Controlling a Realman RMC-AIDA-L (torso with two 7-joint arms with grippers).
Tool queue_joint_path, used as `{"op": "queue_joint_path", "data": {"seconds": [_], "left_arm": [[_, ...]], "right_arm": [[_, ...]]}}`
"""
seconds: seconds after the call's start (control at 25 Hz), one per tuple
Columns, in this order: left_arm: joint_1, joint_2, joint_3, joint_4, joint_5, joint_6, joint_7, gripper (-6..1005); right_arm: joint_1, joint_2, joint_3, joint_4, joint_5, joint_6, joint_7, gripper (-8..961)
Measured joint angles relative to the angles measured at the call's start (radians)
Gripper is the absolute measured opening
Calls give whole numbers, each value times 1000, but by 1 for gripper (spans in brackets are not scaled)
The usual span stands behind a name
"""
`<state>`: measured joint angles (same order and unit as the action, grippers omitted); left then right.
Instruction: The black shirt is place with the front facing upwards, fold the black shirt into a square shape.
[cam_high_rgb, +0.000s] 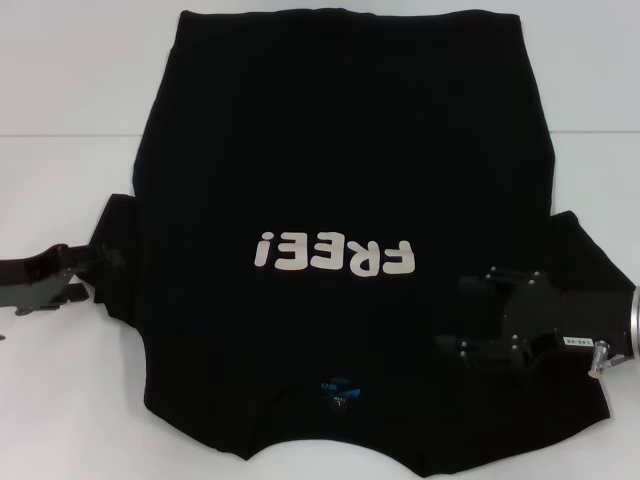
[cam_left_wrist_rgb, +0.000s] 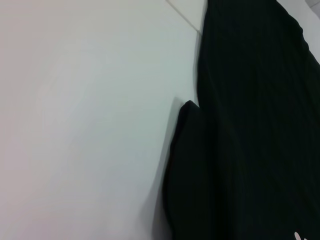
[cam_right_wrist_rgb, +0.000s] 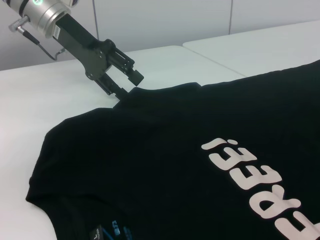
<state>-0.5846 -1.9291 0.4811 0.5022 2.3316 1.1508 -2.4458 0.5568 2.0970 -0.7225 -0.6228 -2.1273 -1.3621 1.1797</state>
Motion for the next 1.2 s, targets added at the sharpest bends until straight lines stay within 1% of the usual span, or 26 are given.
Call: {"op": "queue_joint_path", "data": {"seconds": [0.2, 0.44, 0.88, 1.04, 1.2], "left_arm": [[-6, 0, 2, -4, 0, -12, -1, 829], [-13, -5, 5, -6, 0, -16, -2, 830], [-11, -6, 7, -16, 0, -27, -2, 828], [-12, -10, 7, -16, 0, -32, -1, 828], [-15, -12, 22, -16, -1, -43, -2, 827]], "right_arm": [[0, 0, 0, 0, 1, 0, 0, 914], [0, -1, 0, 0, 3, 0, 0, 914], [1, -2, 0, -2, 6, 0, 0, 914], [4, -2, 0, -2, 6, 0, 0, 914], [4, -2, 0, -1, 6, 0, 0, 914]]}}
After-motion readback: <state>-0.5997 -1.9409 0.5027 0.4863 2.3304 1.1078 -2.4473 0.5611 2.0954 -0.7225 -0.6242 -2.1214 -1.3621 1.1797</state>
